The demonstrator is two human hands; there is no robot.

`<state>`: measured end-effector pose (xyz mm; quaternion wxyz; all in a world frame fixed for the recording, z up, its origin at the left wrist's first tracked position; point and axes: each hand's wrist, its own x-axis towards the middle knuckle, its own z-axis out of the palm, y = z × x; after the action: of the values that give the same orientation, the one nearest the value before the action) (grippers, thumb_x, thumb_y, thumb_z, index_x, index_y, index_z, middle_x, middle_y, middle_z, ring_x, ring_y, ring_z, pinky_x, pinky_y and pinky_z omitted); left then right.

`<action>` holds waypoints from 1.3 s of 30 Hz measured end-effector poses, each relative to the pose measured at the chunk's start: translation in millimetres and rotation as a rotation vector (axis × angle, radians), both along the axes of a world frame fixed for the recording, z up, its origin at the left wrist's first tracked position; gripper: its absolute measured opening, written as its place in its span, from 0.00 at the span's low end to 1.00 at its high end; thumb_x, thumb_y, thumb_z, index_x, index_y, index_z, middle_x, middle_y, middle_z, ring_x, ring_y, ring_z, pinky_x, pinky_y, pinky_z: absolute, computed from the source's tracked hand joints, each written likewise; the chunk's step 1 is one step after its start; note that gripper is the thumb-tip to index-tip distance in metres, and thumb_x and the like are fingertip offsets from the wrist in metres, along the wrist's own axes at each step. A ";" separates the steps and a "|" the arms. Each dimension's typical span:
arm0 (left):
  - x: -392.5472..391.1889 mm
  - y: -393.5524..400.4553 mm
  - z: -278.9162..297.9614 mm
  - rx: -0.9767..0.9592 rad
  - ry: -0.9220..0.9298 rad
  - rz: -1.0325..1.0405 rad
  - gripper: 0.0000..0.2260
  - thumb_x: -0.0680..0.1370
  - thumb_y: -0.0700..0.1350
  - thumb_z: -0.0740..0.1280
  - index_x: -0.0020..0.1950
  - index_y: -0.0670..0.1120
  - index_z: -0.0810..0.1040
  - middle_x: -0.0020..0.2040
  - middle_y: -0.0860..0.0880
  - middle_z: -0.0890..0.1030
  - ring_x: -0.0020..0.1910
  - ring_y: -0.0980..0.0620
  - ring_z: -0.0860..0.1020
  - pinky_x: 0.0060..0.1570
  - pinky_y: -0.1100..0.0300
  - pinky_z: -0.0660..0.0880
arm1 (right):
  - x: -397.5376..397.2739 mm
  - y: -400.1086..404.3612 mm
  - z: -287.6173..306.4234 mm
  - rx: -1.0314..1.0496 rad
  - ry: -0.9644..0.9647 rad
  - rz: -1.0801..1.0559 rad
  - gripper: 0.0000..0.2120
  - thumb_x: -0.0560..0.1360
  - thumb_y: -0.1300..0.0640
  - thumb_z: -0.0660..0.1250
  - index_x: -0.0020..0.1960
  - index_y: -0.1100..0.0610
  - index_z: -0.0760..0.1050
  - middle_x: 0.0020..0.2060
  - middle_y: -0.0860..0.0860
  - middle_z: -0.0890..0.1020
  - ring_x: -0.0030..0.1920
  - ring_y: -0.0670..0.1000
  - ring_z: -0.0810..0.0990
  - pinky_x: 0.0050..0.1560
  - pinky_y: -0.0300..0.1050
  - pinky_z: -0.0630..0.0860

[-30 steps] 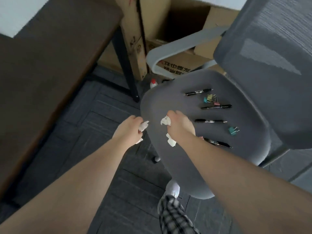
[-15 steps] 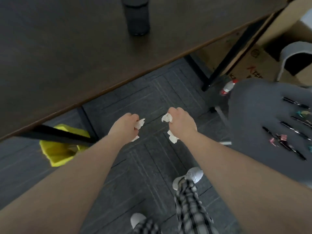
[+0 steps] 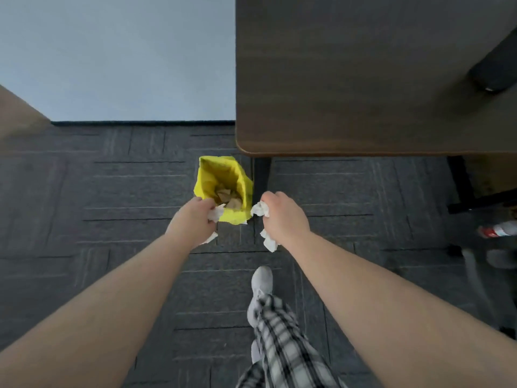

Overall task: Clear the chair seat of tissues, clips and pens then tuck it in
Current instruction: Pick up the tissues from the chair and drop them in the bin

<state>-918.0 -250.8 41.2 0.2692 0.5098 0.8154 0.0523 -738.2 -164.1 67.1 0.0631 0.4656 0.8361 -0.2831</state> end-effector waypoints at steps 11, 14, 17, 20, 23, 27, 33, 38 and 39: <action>-112.9 53.2 -75.6 -0.071 -0.099 0.102 0.12 0.75 0.39 0.61 0.57 0.40 0.75 0.53 0.40 0.76 0.51 0.39 0.75 0.44 0.55 0.68 | -144.1 38.9 -97.1 -0.111 -0.120 0.025 0.14 0.76 0.62 0.65 0.61 0.55 0.70 0.56 0.55 0.75 0.53 0.58 0.76 0.40 0.48 0.70; -126.9 71.9 -96.4 -0.096 -0.139 0.119 0.12 0.75 0.39 0.60 0.58 0.41 0.74 0.54 0.41 0.75 0.51 0.40 0.75 0.43 0.55 0.69 | -162.8 55.1 -115.2 -0.093 -0.151 -0.019 0.12 0.76 0.62 0.63 0.60 0.56 0.70 0.54 0.55 0.75 0.50 0.58 0.76 0.39 0.50 0.72; -138.8 83.9 -116.0 -0.125 -0.163 0.120 0.12 0.76 0.39 0.60 0.58 0.41 0.74 0.54 0.41 0.75 0.51 0.40 0.75 0.43 0.53 0.69 | -178.3 65.3 -130.9 -0.082 -0.184 -0.095 0.09 0.76 0.62 0.64 0.56 0.57 0.71 0.51 0.55 0.75 0.47 0.56 0.75 0.41 0.51 0.76; -153.1 97.1 -137.8 -0.139 -0.200 0.127 0.14 0.76 0.40 0.59 0.61 0.43 0.73 0.57 0.41 0.75 0.53 0.41 0.75 0.44 0.53 0.69 | -193.7 73.2 -150.9 -0.099 -0.220 -0.158 0.11 0.75 0.62 0.66 0.57 0.56 0.71 0.52 0.54 0.75 0.49 0.56 0.77 0.43 0.52 0.78; -166.3 110.7 -160.7 -0.159 -0.243 0.133 0.14 0.76 0.40 0.59 0.62 0.43 0.73 0.58 0.41 0.75 0.51 0.41 0.75 0.42 0.54 0.68 | -207.9 80.3 -176.4 -0.090 -0.242 -0.244 0.10 0.76 0.61 0.64 0.58 0.55 0.71 0.52 0.55 0.76 0.49 0.56 0.77 0.43 0.52 0.78; -182.0 125.9 -194.3 -0.150 -0.301 0.143 0.13 0.75 0.39 0.60 0.59 0.43 0.73 0.55 0.41 0.76 0.45 0.42 0.74 0.39 0.55 0.67 | -229.1 86.9 -213.2 -0.084 -0.268 -0.359 0.09 0.77 0.61 0.63 0.57 0.56 0.72 0.52 0.55 0.76 0.49 0.56 0.77 0.43 0.52 0.78; -186.2 142.8 -253.8 -0.174 -0.358 0.159 0.13 0.75 0.39 0.60 0.60 0.43 0.72 0.54 0.43 0.76 0.43 0.45 0.70 0.39 0.55 0.66 | -241.3 95.8 -269.7 -0.105 -0.286 -0.437 0.10 0.78 0.60 0.61 0.59 0.56 0.71 0.54 0.56 0.76 0.52 0.57 0.76 0.40 0.49 0.72; -177.6 153.4 -288.9 -0.163 -0.392 0.165 0.14 0.75 0.38 0.61 0.60 0.42 0.72 0.51 0.43 0.76 0.42 0.46 0.70 0.37 0.55 0.68 | -237.8 103.0 -305.0 -0.132 -0.290 -0.476 0.11 0.78 0.60 0.61 0.61 0.56 0.70 0.55 0.56 0.75 0.53 0.58 0.75 0.42 0.49 0.71; -176.9 154.4 -294.2 -0.165 -0.400 0.177 0.14 0.75 0.38 0.61 0.61 0.42 0.72 0.51 0.44 0.75 0.42 0.46 0.70 0.38 0.55 0.67 | -237.2 104.2 -309.7 -0.144 -0.283 -0.482 0.12 0.78 0.59 0.62 0.61 0.56 0.70 0.56 0.56 0.75 0.53 0.58 0.75 0.42 0.49 0.71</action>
<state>-1094.9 -96.4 -253.0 0.4605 0.3920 0.7890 0.1086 -975.4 -59.8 -242.6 0.1429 0.6801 0.6620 -0.2808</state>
